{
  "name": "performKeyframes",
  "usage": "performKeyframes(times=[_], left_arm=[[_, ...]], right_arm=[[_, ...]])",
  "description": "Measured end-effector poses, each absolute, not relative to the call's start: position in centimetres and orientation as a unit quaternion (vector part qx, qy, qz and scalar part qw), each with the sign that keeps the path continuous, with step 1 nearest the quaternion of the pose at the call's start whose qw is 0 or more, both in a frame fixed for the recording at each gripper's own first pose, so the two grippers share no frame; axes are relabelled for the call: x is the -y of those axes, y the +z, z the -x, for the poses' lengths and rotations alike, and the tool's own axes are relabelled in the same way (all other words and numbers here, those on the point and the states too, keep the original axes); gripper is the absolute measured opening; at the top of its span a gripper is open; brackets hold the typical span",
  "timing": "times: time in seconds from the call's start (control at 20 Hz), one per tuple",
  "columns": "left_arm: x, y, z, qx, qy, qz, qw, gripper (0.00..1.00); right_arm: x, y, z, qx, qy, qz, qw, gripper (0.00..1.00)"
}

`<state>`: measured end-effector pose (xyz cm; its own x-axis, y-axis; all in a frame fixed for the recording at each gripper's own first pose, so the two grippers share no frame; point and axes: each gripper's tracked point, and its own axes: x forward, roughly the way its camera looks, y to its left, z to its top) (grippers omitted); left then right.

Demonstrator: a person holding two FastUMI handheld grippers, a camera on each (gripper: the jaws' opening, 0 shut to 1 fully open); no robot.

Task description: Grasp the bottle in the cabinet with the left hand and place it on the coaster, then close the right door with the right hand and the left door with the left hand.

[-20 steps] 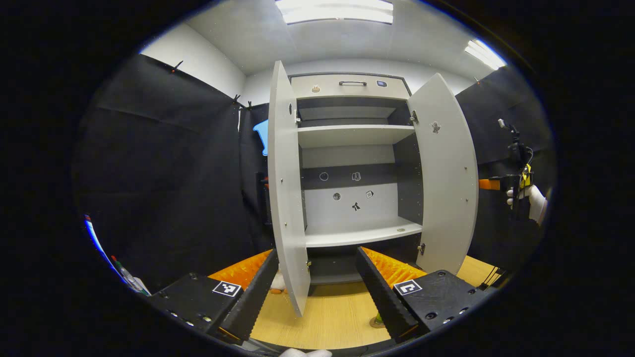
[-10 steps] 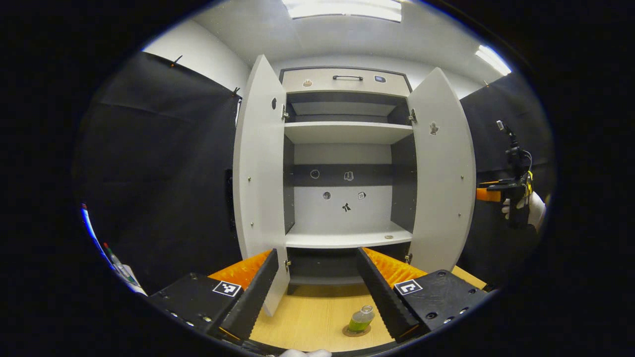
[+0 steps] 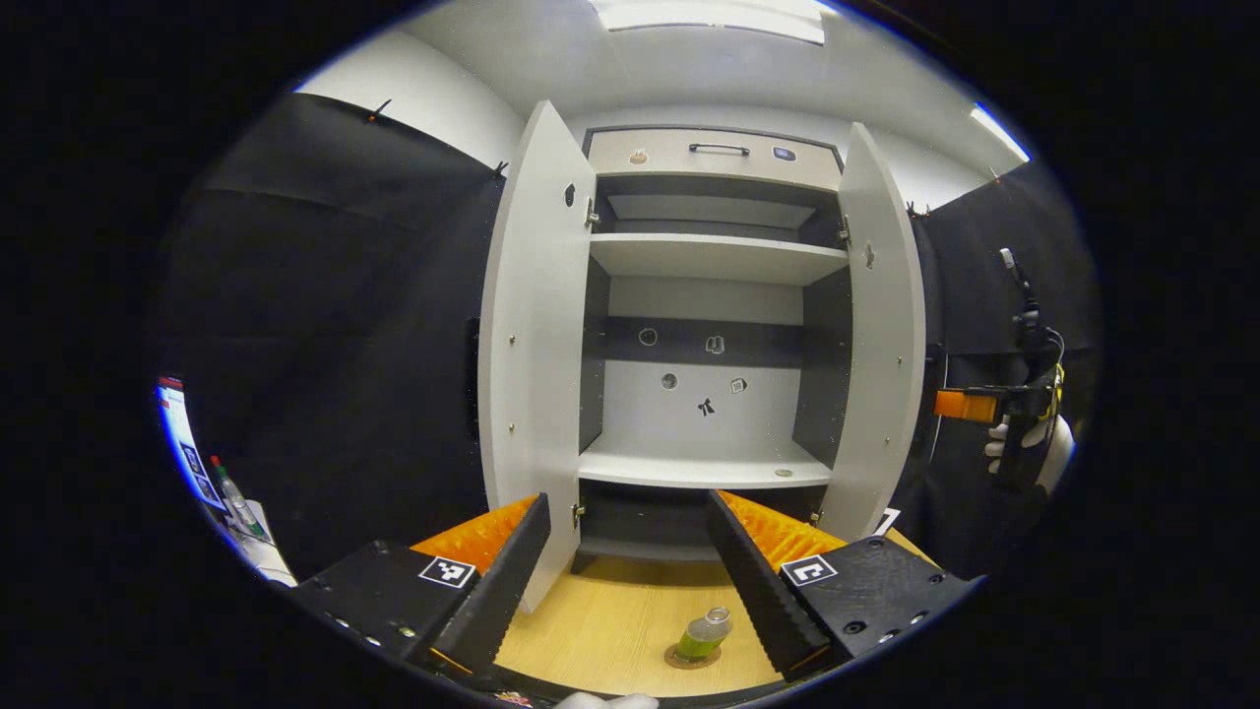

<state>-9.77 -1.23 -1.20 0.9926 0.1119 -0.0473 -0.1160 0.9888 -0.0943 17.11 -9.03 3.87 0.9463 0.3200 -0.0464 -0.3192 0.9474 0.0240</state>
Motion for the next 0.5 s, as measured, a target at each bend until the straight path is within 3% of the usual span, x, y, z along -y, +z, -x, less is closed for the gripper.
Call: performKeyframes(times=[0.5], left_arm=[[-2.0, -1.2, 12.9, -0.032, 0.128, 0.021, 0.991, 0.96]], right_arm=[[-0.7, 3.6, -20.2, -0.026, 0.252, -0.052, 0.966, 0.81]])
